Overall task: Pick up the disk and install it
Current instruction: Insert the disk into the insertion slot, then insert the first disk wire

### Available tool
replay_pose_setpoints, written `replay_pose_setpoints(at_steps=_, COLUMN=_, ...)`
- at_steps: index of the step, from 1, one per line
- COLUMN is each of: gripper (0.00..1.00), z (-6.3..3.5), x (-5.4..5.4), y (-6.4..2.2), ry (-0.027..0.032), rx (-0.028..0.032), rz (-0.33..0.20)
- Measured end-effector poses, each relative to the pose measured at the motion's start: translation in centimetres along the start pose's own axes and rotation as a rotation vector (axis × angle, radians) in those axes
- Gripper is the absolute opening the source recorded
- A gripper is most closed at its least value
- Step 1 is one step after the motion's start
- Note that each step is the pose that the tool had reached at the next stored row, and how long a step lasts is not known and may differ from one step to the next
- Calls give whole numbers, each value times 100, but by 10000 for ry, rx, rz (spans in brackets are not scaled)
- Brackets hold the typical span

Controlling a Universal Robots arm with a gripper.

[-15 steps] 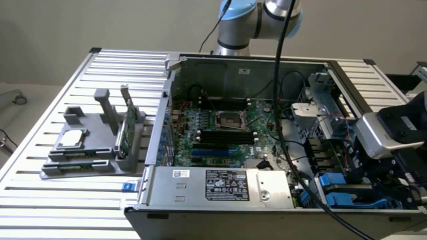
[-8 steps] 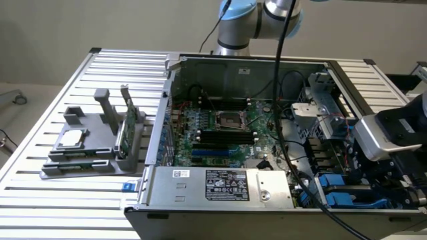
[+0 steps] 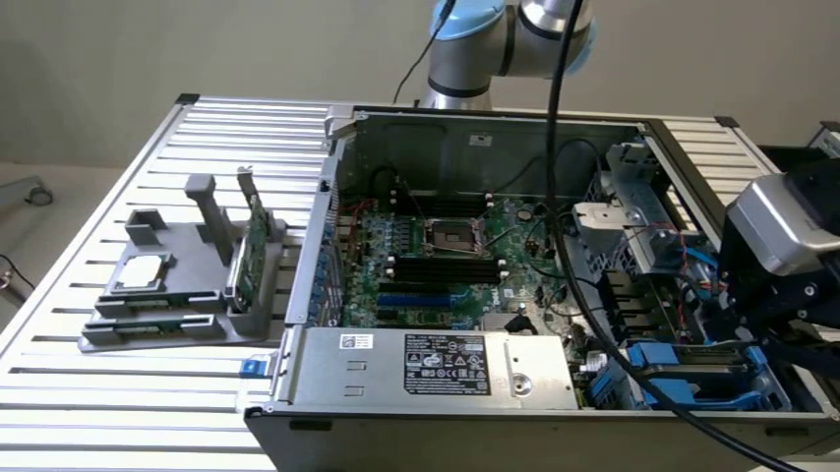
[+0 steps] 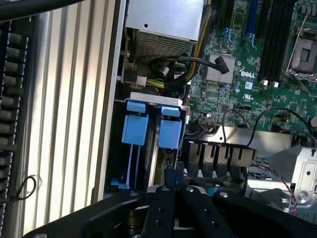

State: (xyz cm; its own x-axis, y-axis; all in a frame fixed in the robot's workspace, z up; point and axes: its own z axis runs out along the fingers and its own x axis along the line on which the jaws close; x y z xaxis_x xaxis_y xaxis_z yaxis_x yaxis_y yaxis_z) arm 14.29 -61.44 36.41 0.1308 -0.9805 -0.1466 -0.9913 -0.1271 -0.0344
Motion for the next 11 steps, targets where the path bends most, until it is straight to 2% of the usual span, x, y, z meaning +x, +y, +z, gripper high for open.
replay_pose_setpoints(at_steps=2, gripper=11, z=-49, x=-7, y=-2, ry=0, rx=-19, rz=2)
replay_pose_setpoints(at_steps=11, gripper=11, z=-49, x=-8, y=-2, ry=-9, rx=-19, rz=3)
